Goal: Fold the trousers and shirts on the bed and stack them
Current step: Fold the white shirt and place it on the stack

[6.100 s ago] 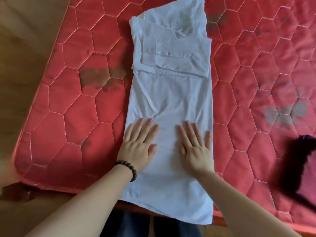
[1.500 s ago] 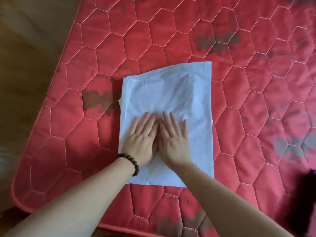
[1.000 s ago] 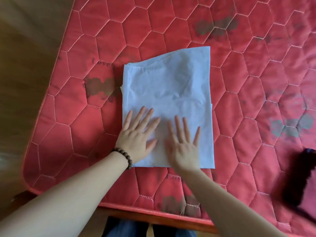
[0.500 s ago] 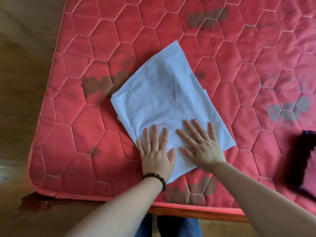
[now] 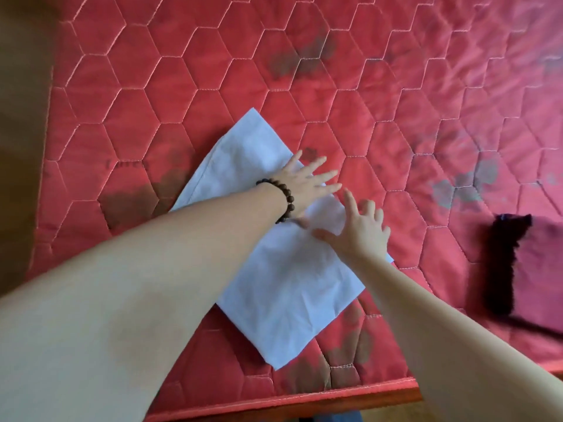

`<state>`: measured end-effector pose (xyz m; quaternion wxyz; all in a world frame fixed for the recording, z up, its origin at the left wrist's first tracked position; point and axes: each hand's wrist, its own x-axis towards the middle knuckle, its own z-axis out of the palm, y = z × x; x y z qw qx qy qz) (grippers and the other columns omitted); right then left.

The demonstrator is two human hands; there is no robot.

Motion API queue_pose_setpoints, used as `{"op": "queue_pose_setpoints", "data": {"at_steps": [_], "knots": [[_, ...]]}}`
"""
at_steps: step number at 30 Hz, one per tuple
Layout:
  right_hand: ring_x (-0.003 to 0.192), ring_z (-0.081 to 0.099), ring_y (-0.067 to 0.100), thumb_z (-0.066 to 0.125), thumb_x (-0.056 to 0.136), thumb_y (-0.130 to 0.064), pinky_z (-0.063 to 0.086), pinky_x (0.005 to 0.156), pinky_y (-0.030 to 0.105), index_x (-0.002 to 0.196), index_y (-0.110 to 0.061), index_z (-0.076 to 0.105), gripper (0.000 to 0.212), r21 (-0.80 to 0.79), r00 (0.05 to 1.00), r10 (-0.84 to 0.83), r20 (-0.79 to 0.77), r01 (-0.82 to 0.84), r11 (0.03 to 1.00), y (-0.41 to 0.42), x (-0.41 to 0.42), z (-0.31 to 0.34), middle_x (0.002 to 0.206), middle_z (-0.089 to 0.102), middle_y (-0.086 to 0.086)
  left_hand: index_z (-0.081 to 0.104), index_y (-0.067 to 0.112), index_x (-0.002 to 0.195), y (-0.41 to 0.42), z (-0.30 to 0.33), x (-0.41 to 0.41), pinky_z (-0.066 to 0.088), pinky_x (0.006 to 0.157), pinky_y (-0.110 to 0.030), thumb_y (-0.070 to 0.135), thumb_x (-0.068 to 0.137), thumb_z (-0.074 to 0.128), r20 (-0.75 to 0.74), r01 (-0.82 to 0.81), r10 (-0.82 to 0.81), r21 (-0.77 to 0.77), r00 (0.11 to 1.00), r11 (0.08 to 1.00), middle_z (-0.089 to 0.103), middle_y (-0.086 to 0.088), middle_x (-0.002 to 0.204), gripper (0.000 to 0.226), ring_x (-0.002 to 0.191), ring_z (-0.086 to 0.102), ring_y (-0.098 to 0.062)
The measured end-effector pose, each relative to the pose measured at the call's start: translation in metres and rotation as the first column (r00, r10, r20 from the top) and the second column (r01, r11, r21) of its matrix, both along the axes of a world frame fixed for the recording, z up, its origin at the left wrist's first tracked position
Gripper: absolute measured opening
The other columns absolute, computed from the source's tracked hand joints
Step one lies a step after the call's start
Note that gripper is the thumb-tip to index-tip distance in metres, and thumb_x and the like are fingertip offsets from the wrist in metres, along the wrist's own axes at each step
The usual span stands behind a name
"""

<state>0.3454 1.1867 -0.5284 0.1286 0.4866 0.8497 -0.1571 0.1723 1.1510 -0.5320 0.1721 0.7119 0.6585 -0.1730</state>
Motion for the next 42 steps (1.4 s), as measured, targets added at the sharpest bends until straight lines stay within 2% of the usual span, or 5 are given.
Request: {"op": "queue_pose_setpoints", "data": {"at_steps": [6,12,16,30,42], "knots": [[0.089,0.058,0.032,0.071,0.070,-0.059,0.033,0.063,0.037,0.096,-0.016,0.031,0.064,-0.122,0.992,-0.124,-0.037,0.118,0.985,-0.004,-0.001,-0.006,0.087,0.058,0.004,0.043,0.030,0.120,0.006,0.002,-0.015,0.034,0.095,-0.036,0.074,0.058,0.069,0.004,0.047,-0.048,0.100,0.999,0.994,0.055,0.003,0.109,0.081,0.103,0.050,-0.022],[0.061,0.046,0.026,0.062,0.083,-0.052,0.021,0.046,0.033,0.068,-0.021,0.031,0.046,-0.143,0.988,-0.075,-0.137,0.056,0.988,-0.012,0.006,-0.005,0.060,0.044,-0.007,0.051,0.024,0.073,-0.007,0.017,-0.043,0.030,0.076,-0.033,0.058,0.076,0.049,-0.045,0.048,-0.051,-0.072,0.998,0.996,0.055,0.011,0.068,0.034,0.063,0.048,-0.012],[0.063,0.049,0.031,0.061,0.085,-0.043,0.023,0.049,0.033,0.069,-0.017,0.034,0.040,0.000,0.980,0.049,-0.194,-0.050,0.999,0.003,0.002,0.017,0.060,0.051,-0.001,0.044,0.022,0.064,-0.017,0.031,-0.057,0.033,0.058,-0.029,0.059,0.080,0.047,-0.047,-0.042,0.043,0.020,0.998,0.999,0.053,0.006,0.065,0.041,0.063,0.052,-0.021],[0.041,0.053,0.026,0.080,0.070,-0.013,0.033,0.038,0.026,0.078,-0.006,0.067,0.017,0.686,0.797,0.541,-0.268,-0.237,0.688,0.114,-0.027,0.197,0.051,0.054,0.006,0.062,0.015,0.102,0.031,0.211,-0.098,0.035,0.059,-0.032,0.008,0.086,0.049,-0.156,-0.102,0.211,0.519,0.965,0.849,0.066,-0.009,0.082,0.021,0.075,0.063,-0.032],[0.042,0.055,0.026,0.076,0.047,0.007,0.025,0.037,0.026,0.093,-0.005,0.066,0.048,0.262,0.806,0.592,0.017,-0.575,0.775,0.010,0.032,0.045,0.059,0.052,0.008,0.039,0.027,0.135,-0.094,0.021,-0.029,0.033,0.093,-0.033,0.009,0.095,0.036,-0.176,-0.244,0.266,0.138,0.948,0.960,0.051,0.005,0.123,0.044,0.118,0.048,-0.018]]}}
